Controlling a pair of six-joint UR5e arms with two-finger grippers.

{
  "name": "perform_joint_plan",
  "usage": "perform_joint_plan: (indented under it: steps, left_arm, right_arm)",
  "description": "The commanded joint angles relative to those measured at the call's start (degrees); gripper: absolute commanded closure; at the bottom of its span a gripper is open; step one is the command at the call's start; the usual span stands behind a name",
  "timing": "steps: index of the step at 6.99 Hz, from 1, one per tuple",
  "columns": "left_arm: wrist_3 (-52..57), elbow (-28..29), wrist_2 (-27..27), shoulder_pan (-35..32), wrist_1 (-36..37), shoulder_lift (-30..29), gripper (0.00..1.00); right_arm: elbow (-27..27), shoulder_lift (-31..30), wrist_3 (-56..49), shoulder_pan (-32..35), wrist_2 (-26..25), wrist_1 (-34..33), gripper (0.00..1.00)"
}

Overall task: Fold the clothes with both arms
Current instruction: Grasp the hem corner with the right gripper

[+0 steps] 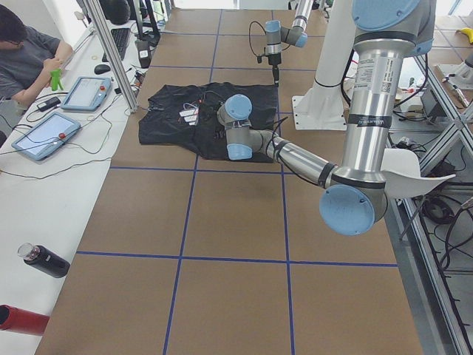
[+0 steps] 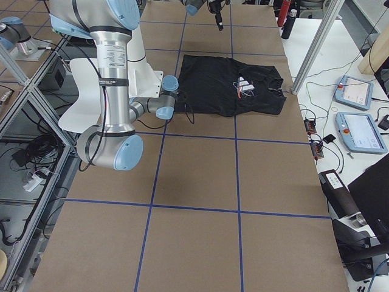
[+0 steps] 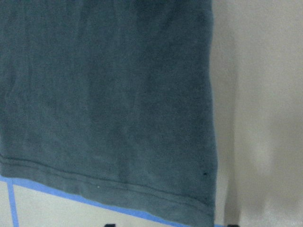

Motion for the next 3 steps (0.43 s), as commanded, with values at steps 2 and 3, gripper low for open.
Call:
perform_joint_plan:
  steps: [2,3]
  left_arm:
    - [0.0,0.07,0.08,0.04,-0.01,0.0,0.0]
    - [0.0,0.07,0.08,-0.05,-0.01,0.0,0.0]
  right_arm:
    - [-0.16,-0.23,0.0,0.13,1.06,-0.08,0.18]
    - [-0.25,-0.24,0.0,0.22,1.06,-0.17,0.19]
